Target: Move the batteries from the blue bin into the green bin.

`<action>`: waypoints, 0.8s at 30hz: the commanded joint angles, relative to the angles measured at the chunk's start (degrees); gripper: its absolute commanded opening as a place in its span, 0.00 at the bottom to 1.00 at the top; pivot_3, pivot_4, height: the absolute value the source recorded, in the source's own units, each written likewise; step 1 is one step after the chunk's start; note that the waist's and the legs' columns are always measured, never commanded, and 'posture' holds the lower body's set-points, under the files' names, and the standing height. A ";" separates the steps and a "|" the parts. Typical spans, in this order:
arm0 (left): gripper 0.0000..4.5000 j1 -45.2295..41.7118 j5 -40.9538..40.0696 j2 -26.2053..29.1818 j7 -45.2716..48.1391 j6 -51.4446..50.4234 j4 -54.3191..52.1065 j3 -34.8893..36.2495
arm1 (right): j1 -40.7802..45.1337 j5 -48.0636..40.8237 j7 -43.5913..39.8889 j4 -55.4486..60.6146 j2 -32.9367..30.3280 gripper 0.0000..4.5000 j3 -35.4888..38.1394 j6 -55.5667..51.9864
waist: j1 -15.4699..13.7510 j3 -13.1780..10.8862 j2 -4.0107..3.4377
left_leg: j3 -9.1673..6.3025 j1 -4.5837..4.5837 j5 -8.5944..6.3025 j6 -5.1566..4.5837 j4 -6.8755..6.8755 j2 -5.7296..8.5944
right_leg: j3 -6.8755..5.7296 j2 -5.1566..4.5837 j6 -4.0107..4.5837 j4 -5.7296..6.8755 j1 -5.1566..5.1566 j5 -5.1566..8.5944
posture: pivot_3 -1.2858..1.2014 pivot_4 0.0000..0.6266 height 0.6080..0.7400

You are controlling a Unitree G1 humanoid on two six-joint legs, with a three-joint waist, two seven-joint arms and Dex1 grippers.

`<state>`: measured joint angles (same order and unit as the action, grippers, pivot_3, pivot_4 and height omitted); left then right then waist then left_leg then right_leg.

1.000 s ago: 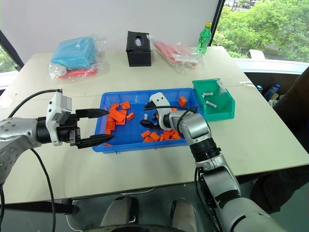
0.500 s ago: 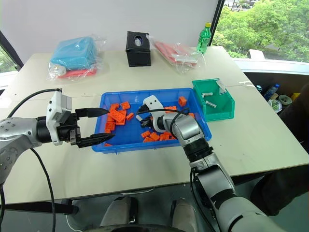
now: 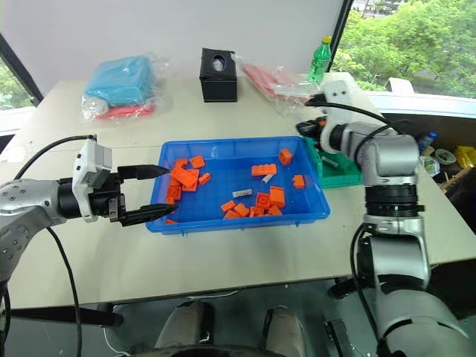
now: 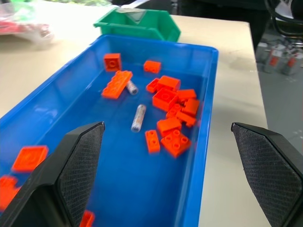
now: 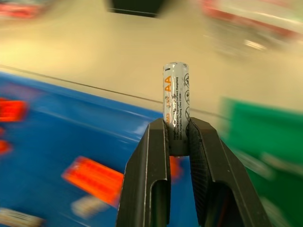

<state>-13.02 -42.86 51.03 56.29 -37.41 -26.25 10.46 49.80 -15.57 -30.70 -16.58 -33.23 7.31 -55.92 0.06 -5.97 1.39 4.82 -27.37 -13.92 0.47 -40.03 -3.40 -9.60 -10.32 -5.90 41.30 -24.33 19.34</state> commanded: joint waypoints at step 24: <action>1.00 -3.27 0.39 -0.64 1.04 0.42 -0.55 -1.30 | -2.77 5.40 -35.35 3.57 0.87 0.79 -26.87 27.85 | 0.43 -0.02 -0.08 | 0.01 -0.01 0.00 0.00 -0.05 -0.18 | -0.01 0.01 0.00 0.00 -0.02 0.00 | 0.52 0.24 0.17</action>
<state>-15.62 -41.85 50.44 57.34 -37.19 -25.07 8.57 45.26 -12.02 -65.00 -11.91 -32.40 -18.43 -30.57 0.49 -5.99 1.32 4.83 -27.39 -13.92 0.47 -40.08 -3.58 -9.61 -10.31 -5.91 41.30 -24.36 19.34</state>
